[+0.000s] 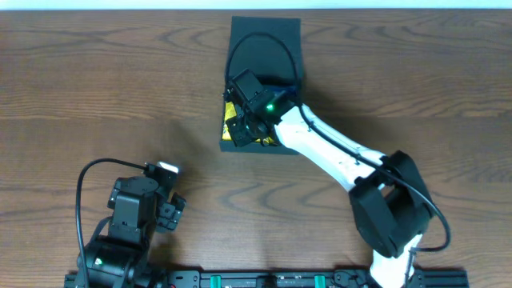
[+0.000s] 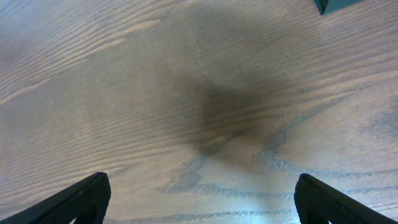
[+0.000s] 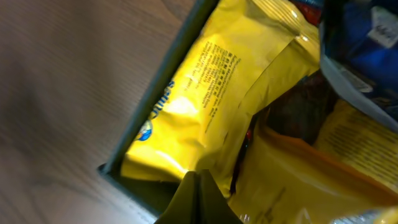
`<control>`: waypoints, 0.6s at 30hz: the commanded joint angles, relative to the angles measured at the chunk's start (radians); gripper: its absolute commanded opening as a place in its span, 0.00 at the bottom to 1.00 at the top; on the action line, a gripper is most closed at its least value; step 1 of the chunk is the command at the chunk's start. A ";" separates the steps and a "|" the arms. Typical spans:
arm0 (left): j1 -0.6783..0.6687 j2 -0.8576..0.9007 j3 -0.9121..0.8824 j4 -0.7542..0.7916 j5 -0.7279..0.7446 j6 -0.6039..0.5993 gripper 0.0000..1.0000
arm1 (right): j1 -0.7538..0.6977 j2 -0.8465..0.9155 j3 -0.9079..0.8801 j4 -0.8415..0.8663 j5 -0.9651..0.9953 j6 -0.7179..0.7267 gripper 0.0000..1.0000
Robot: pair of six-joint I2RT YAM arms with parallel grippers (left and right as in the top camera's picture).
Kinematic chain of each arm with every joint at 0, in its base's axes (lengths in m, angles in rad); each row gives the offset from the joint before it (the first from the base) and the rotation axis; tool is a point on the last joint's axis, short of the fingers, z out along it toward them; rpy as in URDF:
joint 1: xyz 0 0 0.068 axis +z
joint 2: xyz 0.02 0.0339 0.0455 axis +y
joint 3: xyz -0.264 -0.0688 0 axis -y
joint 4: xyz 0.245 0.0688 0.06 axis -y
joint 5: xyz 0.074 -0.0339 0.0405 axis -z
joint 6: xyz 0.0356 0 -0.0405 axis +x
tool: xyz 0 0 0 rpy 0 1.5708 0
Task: Pack container
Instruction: 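Press the snacks down into the box with the right gripper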
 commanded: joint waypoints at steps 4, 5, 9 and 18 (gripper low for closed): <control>0.006 -0.002 0.000 -0.001 -0.014 0.011 0.95 | 0.005 0.012 -0.014 0.044 -0.095 0.005 0.02; 0.006 -0.002 0.000 -0.001 -0.014 0.011 0.95 | 0.008 0.012 -0.019 0.037 -0.106 0.016 0.02; 0.006 -0.002 0.000 -0.001 -0.014 0.011 0.95 | 0.026 0.013 -0.059 -0.002 -0.122 0.040 0.02; 0.006 -0.002 0.000 -0.001 -0.014 0.011 0.95 | 0.049 0.012 -0.113 -0.131 -0.159 0.035 0.02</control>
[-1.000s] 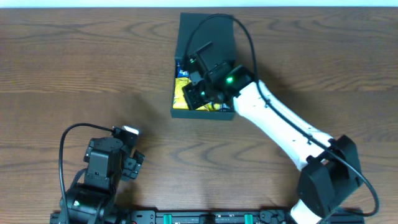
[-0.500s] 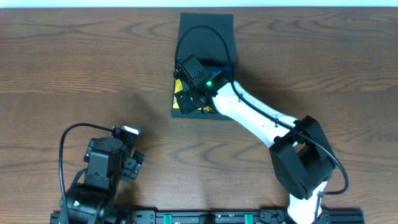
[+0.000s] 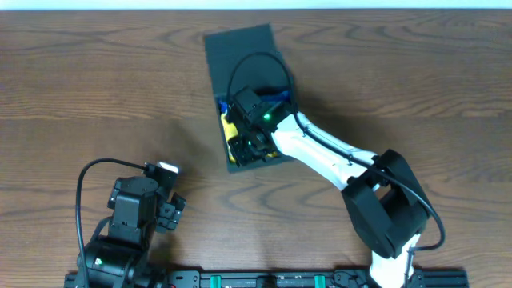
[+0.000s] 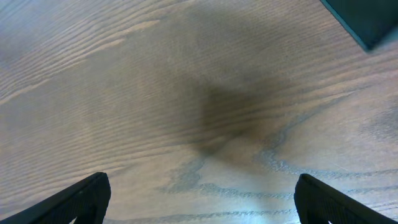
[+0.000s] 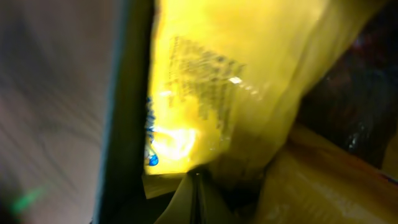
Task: Pack container
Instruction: 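Press the snacks down into the box with the right gripper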
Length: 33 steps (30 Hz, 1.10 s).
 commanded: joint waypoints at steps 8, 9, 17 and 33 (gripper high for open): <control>0.006 -0.002 0.000 -0.001 -0.014 0.011 0.95 | 0.043 0.005 -0.031 -0.123 -0.051 -0.010 0.02; 0.006 -0.002 0.000 -0.001 -0.014 0.011 0.95 | 0.047 0.001 -0.031 -0.132 -0.053 -0.010 0.02; 0.006 -0.002 0.000 -0.001 -0.014 0.011 0.95 | 0.055 -0.106 -0.031 -0.087 -0.056 -0.010 0.01; 0.006 -0.002 0.000 -0.001 -0.014 0.011 0.95 | -0.196 -0.278 -0.018 0.179 -0.163 -0.206 0.35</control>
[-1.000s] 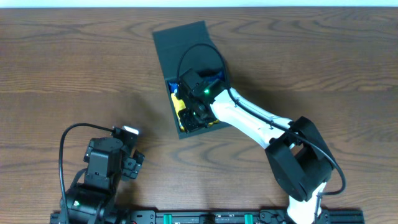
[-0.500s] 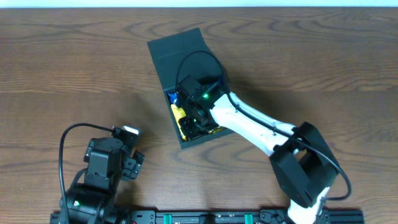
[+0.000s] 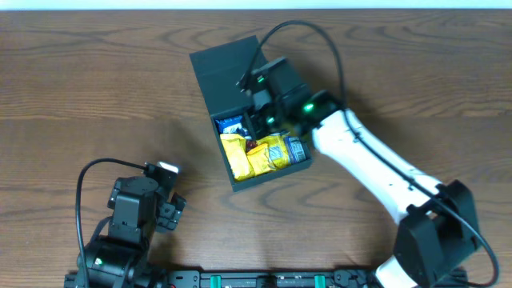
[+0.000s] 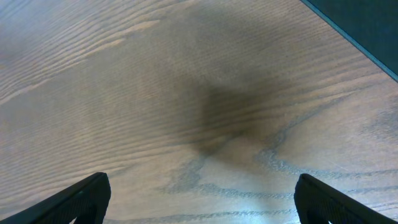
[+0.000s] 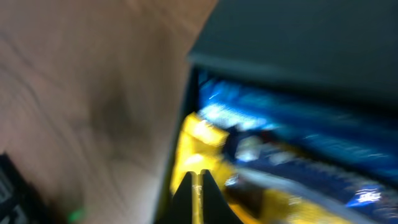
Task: Pack container
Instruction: 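Press the snacks down into the box with the right gripper, then move the right gripper to the top edge of the open lid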
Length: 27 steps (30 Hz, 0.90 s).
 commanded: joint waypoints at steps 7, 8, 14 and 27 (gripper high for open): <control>0.006 -0.002 0.000 -0.002 -0.013 0.011 0.95 | -0.264 -0.045 0.035 0.095 -0.088 -0.091 0.20; 0.006 -0.002 0.000 -0.002 -0.013 0.011 0.95 | -0.290 -0.044 0.035 0.109 -0.088 -0.081 0.01; 0.006 -0.002 0.000 -0.001 -0.013 0.011 0.95 | -0.411 -0.003 0.035 0.229 -0.094 0.005 0.01; 0.006 -0.002 0.000 -0.001 -0.013 0.011 0.95 | -0.506 0.365 0.381 0.090 -0.272 0.179 0.02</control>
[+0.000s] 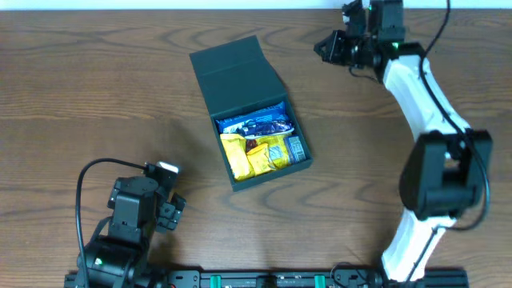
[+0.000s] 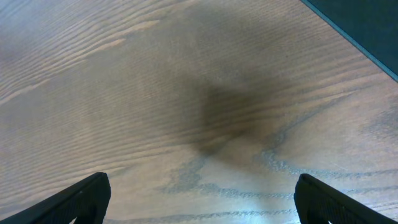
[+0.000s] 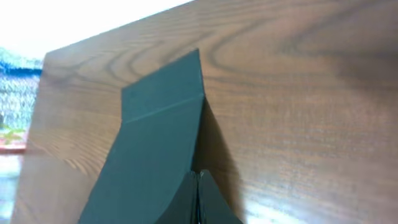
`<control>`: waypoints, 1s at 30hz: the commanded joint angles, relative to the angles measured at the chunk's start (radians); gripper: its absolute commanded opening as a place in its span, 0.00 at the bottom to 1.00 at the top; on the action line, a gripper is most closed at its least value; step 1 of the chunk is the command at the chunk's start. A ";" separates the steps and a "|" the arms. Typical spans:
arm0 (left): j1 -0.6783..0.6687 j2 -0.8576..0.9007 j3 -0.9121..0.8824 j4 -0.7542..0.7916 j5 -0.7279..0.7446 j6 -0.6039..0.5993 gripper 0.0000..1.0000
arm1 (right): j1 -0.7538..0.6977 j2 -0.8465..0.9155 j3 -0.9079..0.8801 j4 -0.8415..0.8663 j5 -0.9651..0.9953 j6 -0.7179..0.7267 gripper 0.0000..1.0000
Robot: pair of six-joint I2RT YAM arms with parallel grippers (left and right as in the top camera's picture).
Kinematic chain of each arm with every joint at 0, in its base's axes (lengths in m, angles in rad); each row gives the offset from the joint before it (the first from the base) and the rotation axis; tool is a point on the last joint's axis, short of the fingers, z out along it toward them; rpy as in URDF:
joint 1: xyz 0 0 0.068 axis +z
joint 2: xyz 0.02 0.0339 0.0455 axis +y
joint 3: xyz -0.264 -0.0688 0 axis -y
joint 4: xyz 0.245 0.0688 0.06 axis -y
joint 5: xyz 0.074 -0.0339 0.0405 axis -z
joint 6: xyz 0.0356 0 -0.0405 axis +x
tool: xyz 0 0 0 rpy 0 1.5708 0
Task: Pack container
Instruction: 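Move the right gripper to the top edge of the open lid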
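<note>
The dark green box [image 1: 302, 162] lies open at the table's middle, turned askew, its lid [image 1: 236, 70] flat behind it toward the far left. Inside are yellow packets [image 1: 254, 156] and blue packets [image 1: 256, 126]. My right gripper [image 1: 330, 45] is high at the far right, well clear of the box; in its wrist view the right gripper [image 3: 199, 175] is shut on nothing, looking at the lid [image 3: 158, 137]. My left gripper [image 1: 171, 210] rests near left, open over bare wood in the wrist view [image 2: 202, 182], with a box corner [image 2: 367, 25] at top right.
The wooden table [image 1: 96, 88] runs out to its far edge just behind the right gripper. The left arm's black cable [image 1: 80, 200] loops at near left. The right arm [image 1: 416, 88] stretches along the right side.
My right gripper, which was over the back of the box's compartment by the lid, is now off at the far right edge of the table. The box and left arm have not moved.
First my shut right gripper was down in the box's near-left corner against the yellow packets, the box standing square. Then the box had turned slightly, lid leftward. Later it was more askew, the gripper at its back. Now the gripper is far from it.
</note>
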 commanded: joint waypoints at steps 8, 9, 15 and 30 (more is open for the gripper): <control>0.006 -0.003 0.000 -0.002 -0.014 0.011 0.95 | 0.006 0.265 0.296 -0.209 -0.086 0.018 0.01; 0.006 -0.003 0.000 -0.002 -0.014 0.011 0.95 | 0.006 0.281 0.302 -0.209 -0.086 0.018 0.02; 0.006 -0.003 0.000 -0.002 -0.014 0.011 0.95 | 0.018 0.340 0.302 -0.187 -0.085 0.002 0.02; 0.006 -0.003 0.000 -0.002 -0.014 0.011 0.95 | 0.071 0.426 0.302 -0.165 -0.186 0.003 0.02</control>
